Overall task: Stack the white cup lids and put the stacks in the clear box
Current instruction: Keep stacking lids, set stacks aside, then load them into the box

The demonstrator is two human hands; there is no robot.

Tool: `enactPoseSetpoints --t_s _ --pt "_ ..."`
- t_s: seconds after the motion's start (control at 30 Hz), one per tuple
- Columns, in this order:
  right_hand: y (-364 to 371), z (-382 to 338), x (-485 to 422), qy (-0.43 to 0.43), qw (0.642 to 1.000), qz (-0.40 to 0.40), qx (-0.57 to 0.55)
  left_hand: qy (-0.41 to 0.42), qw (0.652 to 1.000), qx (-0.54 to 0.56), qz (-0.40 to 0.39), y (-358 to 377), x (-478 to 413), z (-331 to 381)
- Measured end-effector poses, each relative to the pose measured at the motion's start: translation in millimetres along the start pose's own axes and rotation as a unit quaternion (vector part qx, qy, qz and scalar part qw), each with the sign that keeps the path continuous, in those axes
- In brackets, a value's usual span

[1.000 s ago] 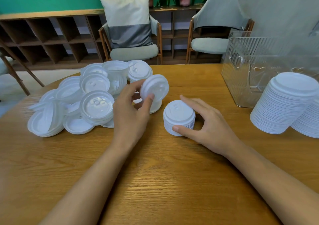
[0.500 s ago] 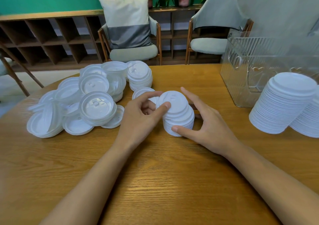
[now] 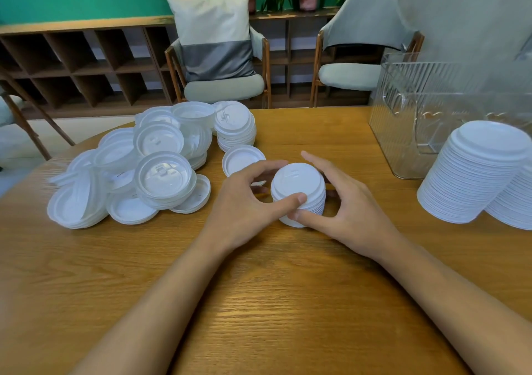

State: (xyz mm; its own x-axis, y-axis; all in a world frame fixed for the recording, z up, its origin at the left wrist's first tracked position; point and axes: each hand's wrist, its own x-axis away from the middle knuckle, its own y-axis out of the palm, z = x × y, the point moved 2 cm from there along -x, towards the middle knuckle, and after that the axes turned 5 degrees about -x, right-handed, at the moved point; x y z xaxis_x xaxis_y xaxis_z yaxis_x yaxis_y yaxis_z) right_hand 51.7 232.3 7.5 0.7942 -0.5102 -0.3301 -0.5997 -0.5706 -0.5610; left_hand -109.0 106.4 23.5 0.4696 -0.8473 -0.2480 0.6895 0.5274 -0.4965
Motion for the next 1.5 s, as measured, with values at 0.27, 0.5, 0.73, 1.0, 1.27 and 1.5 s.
enactPoseSetpoints --t_s 0.27,0.5,0.73,1.0,1.27,1.5 --pt "-1.1 1.5 -0.8 0.016 1.000 -0.012 -0.001 0.016 0.999 -0.025 0.035 4.7 1.1 -0.6" --pt "-1.0 2.4 -0.1 0.022 1.000 -0.018 0.007 0.034 0.997 -0.063 0.026 6.3 -0.2 -6.7" --pt "-0.4 1.8 0.9 0.016 1.000 0.013 0.018 0.099 0.969 -0.192 0.120 -11.4 -6.1 -19.4" --pt "-1.7 3.5 0.6 0.028 0.999 0.019 0.022 0.065 0.936 -0.330 0.103 -15.6 -13.5 -31.2" --pt "-2.3 3.7 0.5 0.033 0.999 0.015 0.025 0.069 0.954 -0.264 0.127 -18.4 -12.4 -27.3" --pt "-1.2 1.2 -0.1 0.027 0.999 0.019 0.013 0.101 0.962 -0.141 0.212 -18.7 -5.6 -6.2"
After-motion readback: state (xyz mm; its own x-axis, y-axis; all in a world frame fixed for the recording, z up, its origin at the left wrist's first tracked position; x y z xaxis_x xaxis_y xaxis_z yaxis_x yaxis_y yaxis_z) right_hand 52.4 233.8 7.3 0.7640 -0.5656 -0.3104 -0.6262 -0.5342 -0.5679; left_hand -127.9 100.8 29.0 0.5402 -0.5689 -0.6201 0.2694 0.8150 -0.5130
